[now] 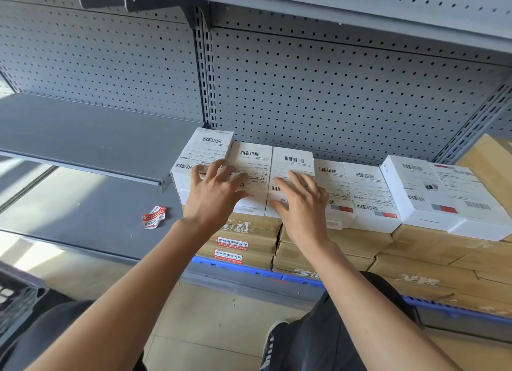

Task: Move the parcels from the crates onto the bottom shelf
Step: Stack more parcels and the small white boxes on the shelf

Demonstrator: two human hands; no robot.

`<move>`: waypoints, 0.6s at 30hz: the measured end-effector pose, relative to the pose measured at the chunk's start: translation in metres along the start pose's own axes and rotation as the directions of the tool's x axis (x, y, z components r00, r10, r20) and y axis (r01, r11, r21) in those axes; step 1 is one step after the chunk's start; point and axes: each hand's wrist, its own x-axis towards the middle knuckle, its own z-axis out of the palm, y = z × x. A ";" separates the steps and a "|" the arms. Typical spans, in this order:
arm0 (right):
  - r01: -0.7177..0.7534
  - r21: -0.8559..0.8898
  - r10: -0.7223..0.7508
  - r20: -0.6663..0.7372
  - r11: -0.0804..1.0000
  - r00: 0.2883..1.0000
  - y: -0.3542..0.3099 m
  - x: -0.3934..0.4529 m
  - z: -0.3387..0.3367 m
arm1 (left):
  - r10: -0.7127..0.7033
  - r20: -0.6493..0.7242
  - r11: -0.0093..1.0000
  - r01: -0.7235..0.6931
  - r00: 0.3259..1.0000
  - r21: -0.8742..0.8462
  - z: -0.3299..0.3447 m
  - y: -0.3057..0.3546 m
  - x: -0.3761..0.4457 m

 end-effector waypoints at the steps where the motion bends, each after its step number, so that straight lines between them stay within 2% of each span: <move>1: 0.002 -0.004 -0.002 0.004 1.000 1.000 0.000 0.000 0.000 | 0.001 0.000 1.000 -0.001 1.000 0.001 0.000 0.000 0.000; 14: 0.045 -0.120 -0.030 0.122 0.992 0.992 -0.007 -0.002 -0.006 | 0.005 0.056 0.999 -0.002 0.998 -0.046 -0.004 0.002 -0.006; 18: 0.083 -0.118 -0.069 0.111 0.990 0.991 -0.011 -0.002 -0.014 | 0.013 0.047 0.999 -0.011 0.999 -0.039 -0.008 0.003 -0.015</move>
